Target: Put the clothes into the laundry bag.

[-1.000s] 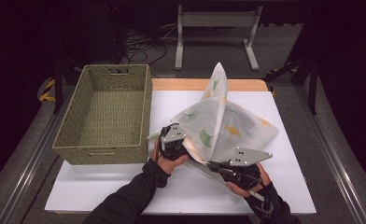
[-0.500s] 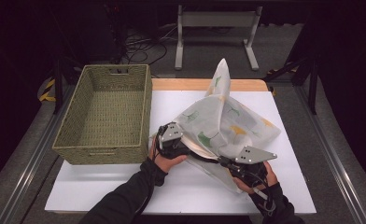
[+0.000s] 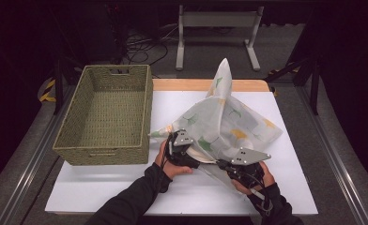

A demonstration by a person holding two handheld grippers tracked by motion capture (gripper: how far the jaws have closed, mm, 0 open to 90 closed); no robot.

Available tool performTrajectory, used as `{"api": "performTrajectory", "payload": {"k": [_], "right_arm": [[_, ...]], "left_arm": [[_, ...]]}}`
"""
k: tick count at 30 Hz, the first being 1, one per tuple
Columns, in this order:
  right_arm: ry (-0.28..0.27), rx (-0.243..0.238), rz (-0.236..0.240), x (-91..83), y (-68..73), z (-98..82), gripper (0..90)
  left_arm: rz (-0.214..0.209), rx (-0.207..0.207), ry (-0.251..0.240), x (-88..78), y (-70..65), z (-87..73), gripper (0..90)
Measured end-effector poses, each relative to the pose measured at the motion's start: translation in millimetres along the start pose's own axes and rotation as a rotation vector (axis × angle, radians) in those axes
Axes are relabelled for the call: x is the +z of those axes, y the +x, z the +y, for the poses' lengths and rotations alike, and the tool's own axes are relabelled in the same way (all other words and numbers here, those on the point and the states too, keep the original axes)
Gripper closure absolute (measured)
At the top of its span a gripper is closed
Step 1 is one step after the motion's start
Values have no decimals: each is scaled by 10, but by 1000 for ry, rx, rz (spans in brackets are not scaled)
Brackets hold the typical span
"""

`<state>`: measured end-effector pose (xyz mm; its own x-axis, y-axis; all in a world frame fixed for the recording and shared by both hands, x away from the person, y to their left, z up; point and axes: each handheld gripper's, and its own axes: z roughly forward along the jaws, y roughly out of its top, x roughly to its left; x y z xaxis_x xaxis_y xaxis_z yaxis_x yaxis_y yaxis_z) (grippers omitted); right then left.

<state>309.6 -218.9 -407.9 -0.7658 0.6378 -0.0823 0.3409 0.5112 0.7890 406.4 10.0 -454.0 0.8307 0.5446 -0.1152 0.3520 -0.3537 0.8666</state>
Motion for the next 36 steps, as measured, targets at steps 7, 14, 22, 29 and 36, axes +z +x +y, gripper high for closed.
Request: {"api": "performTrajectory", "payload": {"k": [7, 14, 22, 29, 36], "right_arm": [[19, 12, 58, 101, 41, -16, 896], [-21, -19, 122, -12, 185, 109, 896], [-126, -88, 203, -400, 475, 338, 896], [-197, -138, 182, -716, 579, 467, 896], [-45, -81, 101, -396, 308, 224, 896]], "left_arm": [[-11, 29, -55, -35, 68, 76, 740], [23, 94, -117, -311, -73, 173, 816], [62, 231, -228, -1013, -471, 400, 824], [57, 275, -275, -1121, -622, 485, 821], [105, 352, -96, -634, -384, 87, 809]]}}
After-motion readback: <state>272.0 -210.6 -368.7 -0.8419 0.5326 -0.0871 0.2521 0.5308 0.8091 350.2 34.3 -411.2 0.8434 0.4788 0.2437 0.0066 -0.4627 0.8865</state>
